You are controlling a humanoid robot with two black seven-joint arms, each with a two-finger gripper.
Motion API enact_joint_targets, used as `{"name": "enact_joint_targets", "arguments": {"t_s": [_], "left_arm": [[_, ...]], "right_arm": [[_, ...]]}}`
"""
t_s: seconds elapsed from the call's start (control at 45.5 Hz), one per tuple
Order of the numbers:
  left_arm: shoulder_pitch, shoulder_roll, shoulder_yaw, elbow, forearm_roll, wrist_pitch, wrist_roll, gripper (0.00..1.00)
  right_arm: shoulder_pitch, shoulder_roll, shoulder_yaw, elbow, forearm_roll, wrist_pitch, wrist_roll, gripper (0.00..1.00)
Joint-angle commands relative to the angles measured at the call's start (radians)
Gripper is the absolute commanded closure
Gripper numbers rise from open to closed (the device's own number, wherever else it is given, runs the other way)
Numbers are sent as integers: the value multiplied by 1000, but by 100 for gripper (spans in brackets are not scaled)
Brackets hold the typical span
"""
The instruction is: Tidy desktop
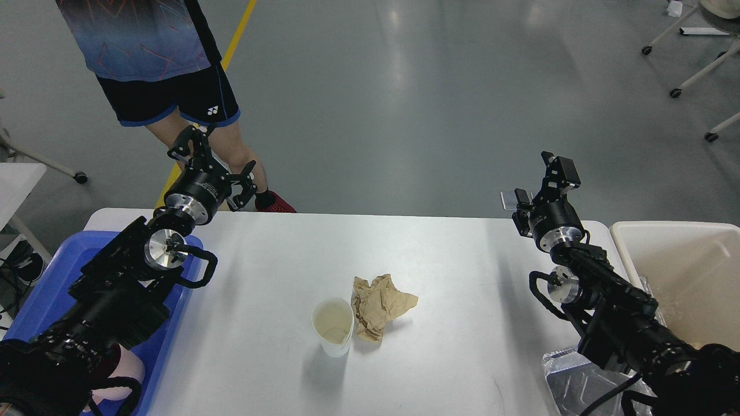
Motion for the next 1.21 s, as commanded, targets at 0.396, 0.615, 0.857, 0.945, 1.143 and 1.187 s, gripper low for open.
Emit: {"name": "enact_joint_targets", "arguments": {"t_s": [0.396, 0.615, 0.857, 0.945, 1.143, 1.187], "left_arm": [[2, -68, 143, 52, 13, -8, -7, 3], [2, -69, 132, 52, 10, -15, -8, 3], [2, -91, 129, 49, 5, -16, -16, 3], [0, -92, 127, 46, 3, -15, -16, 3], [0, -108, 129, 45, 3, -15, -14, 3], [2, -112, 129, 43, 2, -15, -14, 3]], "right_arm": [[15, -273, -213, 244, -4, 24, -112, 0], [44, -515, -406, 458, 0, 101, -229, 0], [110, -846, -638, 759, -3, 179, -295, 0], [130, -955, -678, 828, -6, 230, -306, 0], [127, -1170, -702, 969, -49, 320, -401, 0], [125, -1214, -716, 994, -50, 334, -408, 0]]}}
